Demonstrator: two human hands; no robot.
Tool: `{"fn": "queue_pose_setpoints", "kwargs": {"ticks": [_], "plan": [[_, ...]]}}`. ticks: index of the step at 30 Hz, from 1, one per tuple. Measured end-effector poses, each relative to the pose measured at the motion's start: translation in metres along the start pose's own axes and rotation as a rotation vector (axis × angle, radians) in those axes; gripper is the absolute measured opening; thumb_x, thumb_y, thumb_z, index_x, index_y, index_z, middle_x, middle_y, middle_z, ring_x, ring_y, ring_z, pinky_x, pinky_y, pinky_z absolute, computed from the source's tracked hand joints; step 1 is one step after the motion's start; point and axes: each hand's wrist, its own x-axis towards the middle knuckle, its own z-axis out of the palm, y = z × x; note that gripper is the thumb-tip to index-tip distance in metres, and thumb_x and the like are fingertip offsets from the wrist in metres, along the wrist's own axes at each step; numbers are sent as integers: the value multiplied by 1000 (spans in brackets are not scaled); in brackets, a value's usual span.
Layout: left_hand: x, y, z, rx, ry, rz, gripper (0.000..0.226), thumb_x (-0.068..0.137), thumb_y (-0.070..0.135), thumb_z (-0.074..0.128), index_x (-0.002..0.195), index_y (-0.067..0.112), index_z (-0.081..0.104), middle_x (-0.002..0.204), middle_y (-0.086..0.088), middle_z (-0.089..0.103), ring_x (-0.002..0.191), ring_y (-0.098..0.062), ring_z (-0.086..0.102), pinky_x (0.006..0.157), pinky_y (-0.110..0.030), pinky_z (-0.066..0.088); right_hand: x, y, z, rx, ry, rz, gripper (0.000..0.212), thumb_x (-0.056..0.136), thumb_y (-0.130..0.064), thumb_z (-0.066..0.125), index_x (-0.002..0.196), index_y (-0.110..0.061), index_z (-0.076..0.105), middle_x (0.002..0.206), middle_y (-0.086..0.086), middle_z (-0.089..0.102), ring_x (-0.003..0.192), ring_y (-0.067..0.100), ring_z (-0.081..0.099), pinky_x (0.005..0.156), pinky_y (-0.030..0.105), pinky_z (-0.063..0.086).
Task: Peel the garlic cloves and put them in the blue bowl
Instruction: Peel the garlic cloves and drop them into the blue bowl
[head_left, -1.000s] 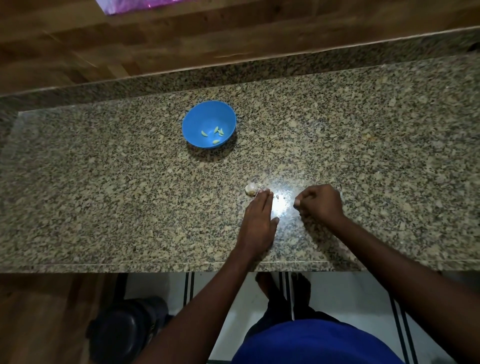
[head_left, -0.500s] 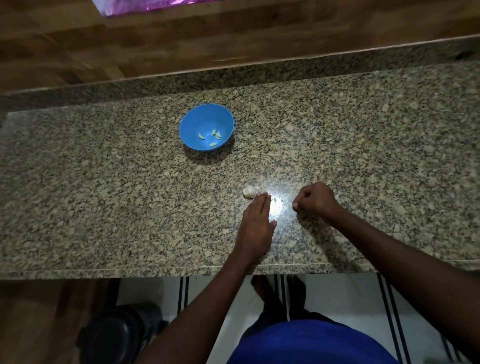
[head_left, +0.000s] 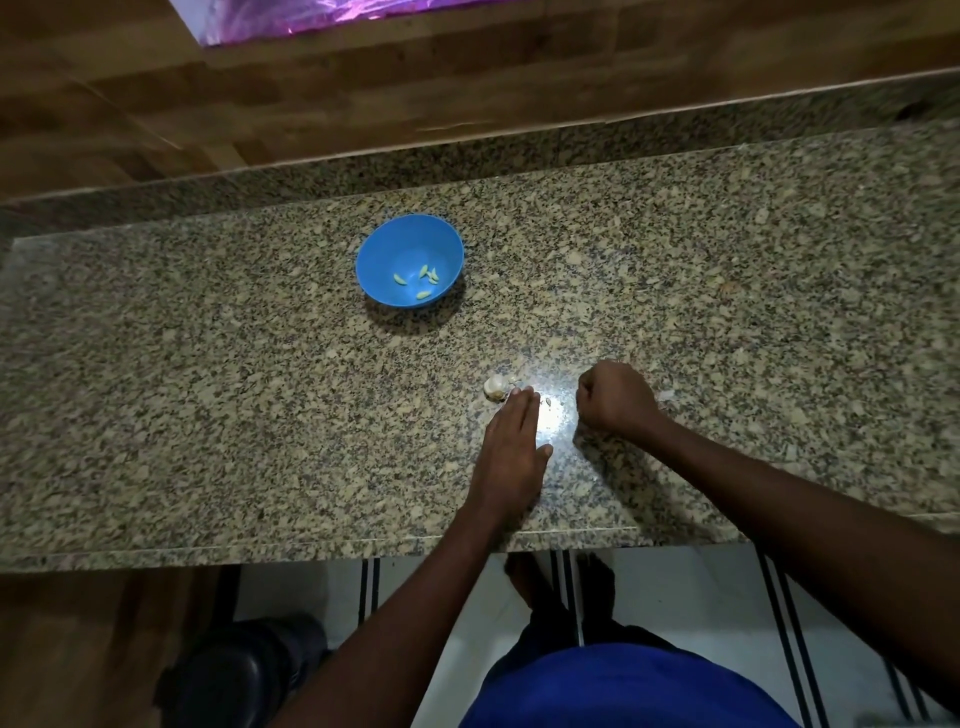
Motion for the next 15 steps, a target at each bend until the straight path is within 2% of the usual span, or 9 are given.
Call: {"fn": "queue_pose_setpoints", "kwargs": {"ticks": [4,6,7,9,12,14,15], "plan": [[1,0,-2,0,-18,1,73,99,26,59,158,3,22,166,-14,19,154,-27,15,125,-42,17,-6,-16,5,-257,34,-121,17,82,-15,67,67,-10,60,57,1,47,65,28,63,55,26,39],[2,1,-3,-18,-19,-9,72,98,25,60,158,4,25,165,-15,22,154,-28,18,124,-43,19,-6,-12,4,-249,26,-128,18,84,-15,66,67,-11,59,58,0,48,68,28,65,57,27,42],[3,2,-4,-44,-8,-24,70,97,23,61,156,4,30,164,-15,27,152,-29,22,123,-43,22,-5,-6,2,-152,13,-98,16,81,-13,68,66,-10,64,57,0,55,65,26,66,56,26,45],[5,7,-7,-113,85,-44,57,95,18,62,148,5,46,154,-15,43,143,-30,39,116,-43,35,-8,10,-4,228,-50,-3,12,78,-4,73,66,-7,74,59,3,69,60,19,68,58,25,53],[13,21,-21,-310,252,-80,27,93,11,66,119,10,71,118,-5,68,104,-19,66,88,-33,53,-28,25,-11,928,-202,199,10,86,6,70,82,15,69,66,23,67,58,29,65,59,36,58],[20,37,-35,-571,177,-163,18,90,9,70,105,13,77,99,0,75,83,-11,72,73,-29,58,-38,24,-15,1118,-244,245,13,90,6,66,90,19,66,71,26,66,56,27,63,55,31,57],[23,44,-40,-657,129,-180,16,88,8,71,101,14,78,93,1,77,80,-10,73,71,-30,60,-41,23,-17,1158,-241,255,13,91,6,65,93,19,65,70,24,68,55,24,64,52,27,56]]}}
